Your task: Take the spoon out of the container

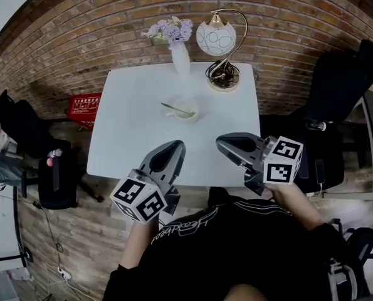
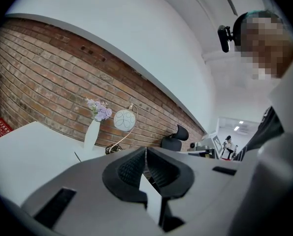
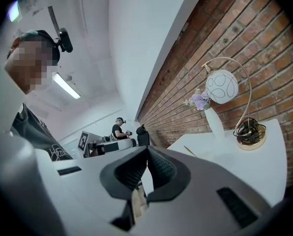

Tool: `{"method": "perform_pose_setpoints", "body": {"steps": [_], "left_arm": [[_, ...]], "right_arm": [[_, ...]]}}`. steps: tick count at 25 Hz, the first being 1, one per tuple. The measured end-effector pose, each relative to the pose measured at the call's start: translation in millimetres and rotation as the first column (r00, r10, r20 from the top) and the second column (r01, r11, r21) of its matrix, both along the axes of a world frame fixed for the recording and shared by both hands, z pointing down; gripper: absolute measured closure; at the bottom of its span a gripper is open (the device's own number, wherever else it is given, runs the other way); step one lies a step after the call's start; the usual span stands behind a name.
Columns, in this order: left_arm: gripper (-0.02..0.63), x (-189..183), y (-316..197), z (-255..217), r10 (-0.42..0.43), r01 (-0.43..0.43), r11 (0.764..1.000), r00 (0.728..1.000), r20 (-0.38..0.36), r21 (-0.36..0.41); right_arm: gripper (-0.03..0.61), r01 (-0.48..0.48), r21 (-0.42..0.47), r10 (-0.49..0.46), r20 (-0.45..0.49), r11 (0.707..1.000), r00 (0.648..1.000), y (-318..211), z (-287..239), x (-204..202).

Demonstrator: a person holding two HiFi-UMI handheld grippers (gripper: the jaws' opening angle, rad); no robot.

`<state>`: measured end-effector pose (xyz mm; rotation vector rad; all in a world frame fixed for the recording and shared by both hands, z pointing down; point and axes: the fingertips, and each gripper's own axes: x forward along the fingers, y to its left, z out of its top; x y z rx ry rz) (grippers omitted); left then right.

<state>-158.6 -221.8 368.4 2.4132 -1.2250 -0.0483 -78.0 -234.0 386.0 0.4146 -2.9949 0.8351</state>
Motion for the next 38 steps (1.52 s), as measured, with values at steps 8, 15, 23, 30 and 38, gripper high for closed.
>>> {"method": "perform_pose_setpoints", "body": {"steps": [8,15,23,30,38], "left_arm": [[0.604,-16.7,-57.2,26.0,-0.048,0.049,0.997,0.999,0.006,-0.052],[0.522,-42.1,-98.7,57.8,-0.116,0.121,0.988,0.992,0.052,-0.097],[0.445,-72.8,-138.2,111.1,-0.231,0.236,0.954,0.972,0.049,-0.183],[0.445,-88.6,-162.9,157.9,-0.257,0.263,0.925,0.965,0.058,-0.275],[0.454,-98.7,-189.9,188.1,-0.292,0.306,0.896,0.952,0.093,-0.322]], "right_arm": [[0.581,0.012,-0.040,-0.013,-0.014,0.999,1.000,-52.1,20.1,-3.9],[0.581,0.020,-0.083,-0.023,-0.031,0.996,0.999,-80.4,41.4,-7.6],[0.581,0.029,-0.142,-0.040,-0.071,0.989,0.997,-98.1,74.1,-11.6],[0.581,0.020,-0.170,-0.037,-0.098,0.985,0.994,-105.7,91.2,-11.7],[0.581,-0.009,-0.187,-0.016,-0.127,0.982,0.992,-117.4,107.0,-5.1]]}}
